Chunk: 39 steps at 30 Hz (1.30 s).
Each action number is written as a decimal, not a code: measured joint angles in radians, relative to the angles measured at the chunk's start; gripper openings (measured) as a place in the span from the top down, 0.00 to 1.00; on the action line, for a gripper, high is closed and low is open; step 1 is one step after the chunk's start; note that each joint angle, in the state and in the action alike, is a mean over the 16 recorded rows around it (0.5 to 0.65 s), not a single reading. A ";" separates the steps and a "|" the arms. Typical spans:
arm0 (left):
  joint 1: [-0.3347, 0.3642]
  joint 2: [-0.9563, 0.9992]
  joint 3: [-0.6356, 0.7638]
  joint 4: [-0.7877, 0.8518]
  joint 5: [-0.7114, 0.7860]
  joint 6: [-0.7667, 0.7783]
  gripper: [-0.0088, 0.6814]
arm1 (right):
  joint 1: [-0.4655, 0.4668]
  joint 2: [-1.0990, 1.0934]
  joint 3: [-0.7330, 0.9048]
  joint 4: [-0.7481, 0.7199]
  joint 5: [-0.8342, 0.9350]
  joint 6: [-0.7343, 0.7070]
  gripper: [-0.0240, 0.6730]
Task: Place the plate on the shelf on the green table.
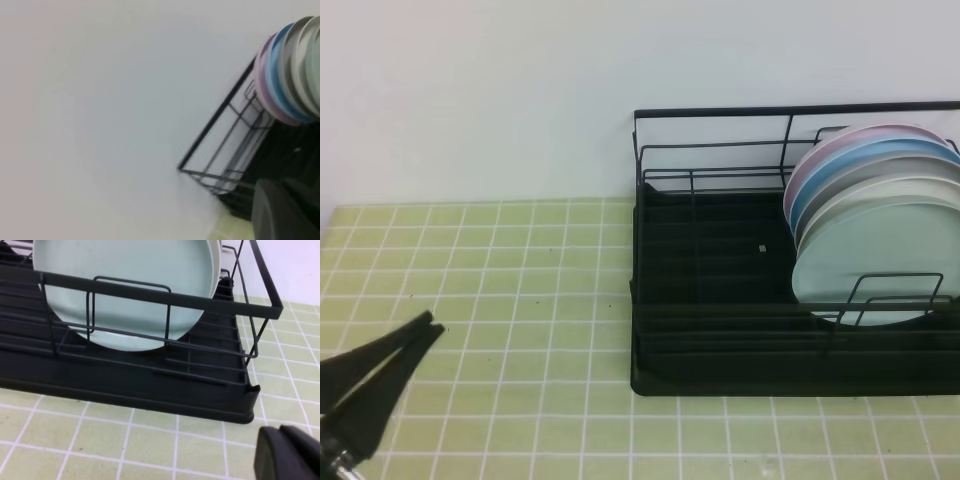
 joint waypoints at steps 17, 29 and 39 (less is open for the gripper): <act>0.305 -0.164 0.000 0.094 -0.052 -0.218 0.99 | 0.000 0.001 0.000 0.000 -0.001 0.001 0.96; 0.481 -0.223 0.008 -0.005 -0.194 -0.623 0.99 | 0.000 0.001 0.000 0.000 0.000 0.001 0.96; 0.488 -0.262 0.055 -0.415 -0.226 -0.452 0.99 | 0.000 0.001 0.000 -0.003 -0.001 0.001 0.96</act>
